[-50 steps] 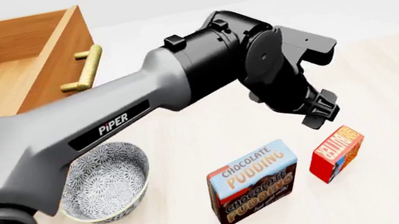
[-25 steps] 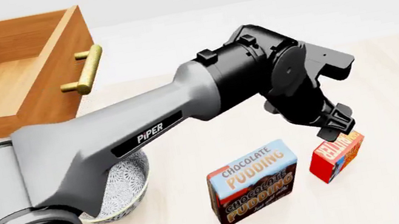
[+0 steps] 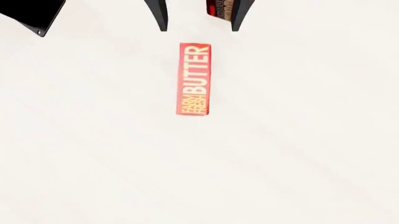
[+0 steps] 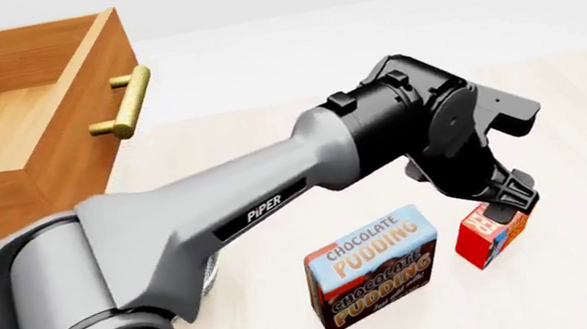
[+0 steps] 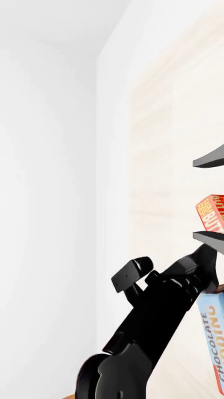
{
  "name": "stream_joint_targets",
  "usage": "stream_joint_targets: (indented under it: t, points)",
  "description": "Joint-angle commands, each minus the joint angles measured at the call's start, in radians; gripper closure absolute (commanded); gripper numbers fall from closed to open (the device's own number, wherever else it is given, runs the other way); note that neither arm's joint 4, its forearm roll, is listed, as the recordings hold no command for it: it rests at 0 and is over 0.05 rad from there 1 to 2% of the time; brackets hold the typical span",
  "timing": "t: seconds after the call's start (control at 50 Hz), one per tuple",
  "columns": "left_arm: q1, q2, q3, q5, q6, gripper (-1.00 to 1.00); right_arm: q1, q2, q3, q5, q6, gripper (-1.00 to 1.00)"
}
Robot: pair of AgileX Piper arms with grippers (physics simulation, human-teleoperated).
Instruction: Put the butter at the back in the top drawer of the cabinet and close it.
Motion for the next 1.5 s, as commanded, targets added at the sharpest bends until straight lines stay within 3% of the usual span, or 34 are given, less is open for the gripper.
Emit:
stream_joint_targets:
  t: [0.02, 0.46, 1.5]
  points:
    - [-0.005, 0.03, -0.023, 0.007, -0.007, -1.0, 0.0, 0.0, 0.0, 0.0, 0.0, -1.0]
    - [0.0, 0.072, -0.062, 0.02, 0.001, -1.0, 0.0, 0.0, 0.0, 0.0, 0.0, -1.0]
    - [-0.015, 0.212, -0.263, 0.108, 0.013, -1.0, 0.0, 0.0, 0.0, 0.0, 0.0, -1.0]
